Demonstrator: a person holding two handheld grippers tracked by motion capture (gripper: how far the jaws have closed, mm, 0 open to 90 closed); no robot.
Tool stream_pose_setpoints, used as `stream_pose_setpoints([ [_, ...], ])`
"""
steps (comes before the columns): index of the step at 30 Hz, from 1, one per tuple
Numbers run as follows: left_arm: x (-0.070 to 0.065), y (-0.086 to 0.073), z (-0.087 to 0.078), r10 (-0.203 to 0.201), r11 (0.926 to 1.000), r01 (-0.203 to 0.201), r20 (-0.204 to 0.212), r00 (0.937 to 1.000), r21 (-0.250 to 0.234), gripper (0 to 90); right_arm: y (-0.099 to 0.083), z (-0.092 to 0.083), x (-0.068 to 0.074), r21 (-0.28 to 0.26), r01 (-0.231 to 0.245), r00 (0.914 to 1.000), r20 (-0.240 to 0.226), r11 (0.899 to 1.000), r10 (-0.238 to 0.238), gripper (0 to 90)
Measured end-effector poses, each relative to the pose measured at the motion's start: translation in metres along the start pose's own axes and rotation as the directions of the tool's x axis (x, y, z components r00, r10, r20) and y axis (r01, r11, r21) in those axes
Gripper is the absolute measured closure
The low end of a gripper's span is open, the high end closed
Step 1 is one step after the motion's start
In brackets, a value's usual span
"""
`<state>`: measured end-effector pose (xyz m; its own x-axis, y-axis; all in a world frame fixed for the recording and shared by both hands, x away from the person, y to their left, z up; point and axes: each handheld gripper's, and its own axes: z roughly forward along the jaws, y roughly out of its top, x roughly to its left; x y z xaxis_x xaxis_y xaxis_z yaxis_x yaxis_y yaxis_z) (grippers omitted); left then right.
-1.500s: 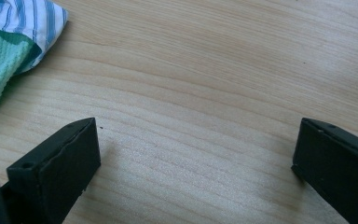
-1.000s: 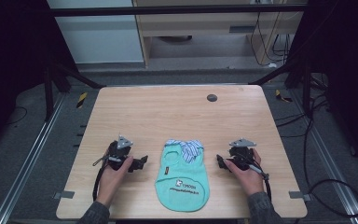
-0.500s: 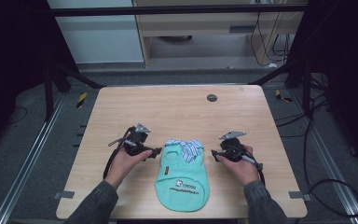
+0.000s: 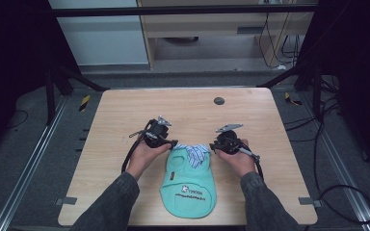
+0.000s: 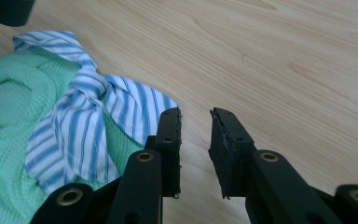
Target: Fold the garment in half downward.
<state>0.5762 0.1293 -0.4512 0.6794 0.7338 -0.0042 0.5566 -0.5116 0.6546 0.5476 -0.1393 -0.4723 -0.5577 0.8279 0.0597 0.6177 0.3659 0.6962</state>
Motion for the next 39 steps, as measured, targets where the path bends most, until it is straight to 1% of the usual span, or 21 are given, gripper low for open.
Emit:
stream_pose_setpoints([
  [1, 0.000, 0.000, 0.003, -0.005, 1.0000, 0.005, -0.002, 1.0000, 0.004, 45.8, 0.002, 0.002, 0.001, 0.000, 0.004, 1.0000, 0.000, 1.000, -0.004, 72.4],
  [2, 0.001, 0.000, 0.008, -0.006, 0.9998, 0.006, 0.006, 1.0000, 0.019, 47.3, 0.006, 0.007, 0.004, -0.002, 0.008, 1.0000, 0.003, 1.000, -0.008, 71.1],
  [3, 0.001, 0.000, 0.008, -0.006, 0.9998, 0.006, 0.006, 1.0000, 0.019, 48.1, 0.006, 0.007, 0.004, -0.002, 0.008, 1.0000, 0.003, 1.000, -0.008, 71.1],
  [4, 0.001, -0.001, 0.012, -0.009, 0.9996, 0.008, 0.008, 0.9999, 0.026, 48.1, 0.008, 0.008, 0.005, -0.001, 0.008, 1.0000, 0.003, 1.000, -0.008, 71.1],
  [6, 0.001, -0.002, 0.016, 0.002, 0.9990, -0.002, -0.002, 1.0000, 0.045, 48.2, 0.010, 0.014, 0.007, 0.010, 0.015, 0.9999, 0.007, 1.000, -0.015, 71.2],
  [7, 0.002, -0.003, 0.018, -0.004, 0.9989, 0.004, -0.001, 1.0000, 0.048, 48.3, 0.011, 0.016, 0.008, 0.015, 0.018, 0.9998, 0.010, 1.000, -0.018, 71.0],
  [9, 0.002, -0.005, 0.021, -0.008, 0.9982, 0.007, 0.008, 0.9999, 0.060, 48.7, 0.012, 0.020, 0.009, 0.020, 0.016, 0.9998, 0.009, 1.000, -0.016, 69.7],
  [11, 0.002, -0.006, 0.022, -0.003, 0.9976, 0.003, 0.008, 1.0000, 0.069, 48.5, 0.012, 0.022, 0.010, 0.033, 0.007, 1.0000, 0.005, 0.999, -0.007, 68.8],
  [13, 0.002, -0.007, 0.023, -0.006, 0.9972, 0.005, 0.016, 0.9999, 0.075, 47.7, 0.012, 0.024, 0.011, 0.044, 0.009, 0.9999, 0.007, 0.999, -0.010, 67.8],
  [14, 0.002, -0.007, 0.024, -0.006, 0.9967, 0.005, 0.020, 0.9998, 0.081, 46.6, 0.011, 0.026, 0.012, 0.051, 0.004, 1.0000, 0.003, 0.999, -0.004, 65.0],
  [16, 0.002, -0.009, 0.026, -0.008, 0.9961, 0.007, 0.014, 0.9999, 0.088, 45.9, 0.011, 0.026, 0.012, 0.060, 0.002, 1.0000, -0.003, 0.998, -0.002, 64.0],
  [21, 0.003, -0.011, 0.029, -0.011, 0.9952, 0.009, 0.023, 0.9997, 0.097, 44.4, 0.011, 0.031, 0.016, 0.081, 0.009, 0.9999, -0.008, 0.997, -0.008, 59.6],
  [23, 0.003, -0.011, 0.030, -0.010, 0.9948, 0.008, 0.022, 0.9997, 0.102, 43.7, 0.010, 0.033, 0.016, 0.084, 0.008, 0.9999, -0.009, 0.996, -0.007, 59.4],
  [24, 0.002, -0.012, 0.030, -0.015, 0.9950, 0.013, 0.023, 0.9996, 0.099, 43.5, 0.010, 0.033, 0.016, 0.084, 0.007, 0.9999, -0.010, 0.996, -0.006, 59.0],
  [28, 0.002, -0.013, 0.031, -0.009, 0.9953, 0.007, 0.025, 0.9996, 0.097, 43.6, 0.009, 0.034, 0.016, 0.084, 0.002, 0.9999, -0.012, 0.996, -0.001, 58.7],
  [30, 0.000, -0.014, 0.031, -0.007, 0.9954, 0.004, 0.025, 0.9997, 0.096, 43.9, 0.009, 0.034, 0.017, 0.087, 0.010, 0.9999, -0.009, 0.996, -0.009, 59.2],
  [34, -0.002, -0.014, 0.030, -0.003, 0.9952, -0.001, 0.043, 0.9991, 0.098, 49.9, 0.009, 0.033, 0.021, 0.092, 0.029, 0.9994, -0.019, 0.995, -0.028, 66.8],
  [37, -0.005, -0.014, 0.028, 0.013, 0.9951, -0.020, 0.069, 0.9976, 0.097, 59.6, 0.010, 0.033, 0.023, 0.098, 0.041, 0.9988, -0.029, 0.994, -0.039, 71.5],
  [38, -0.006, -0.015, 0.028, 0.014, 0.9952, -0.021, 0.076, 0.9970, 0.096, 66.2, 0.010, 0.033, 0.023, 0.097, 0.043, 0.9985, -0.036, 0.994, -0.040, 74.2],
  [39, -0.006, -0.015, 0.028, 0.013, 0.9952, -0.021, 0.083, 0.9965, 0.095, 68.6, 0.010, 0.033, 0.024, 0.098, 0.045, 0.9984, -0.038, 0.994, -0.042, 75.1],
])
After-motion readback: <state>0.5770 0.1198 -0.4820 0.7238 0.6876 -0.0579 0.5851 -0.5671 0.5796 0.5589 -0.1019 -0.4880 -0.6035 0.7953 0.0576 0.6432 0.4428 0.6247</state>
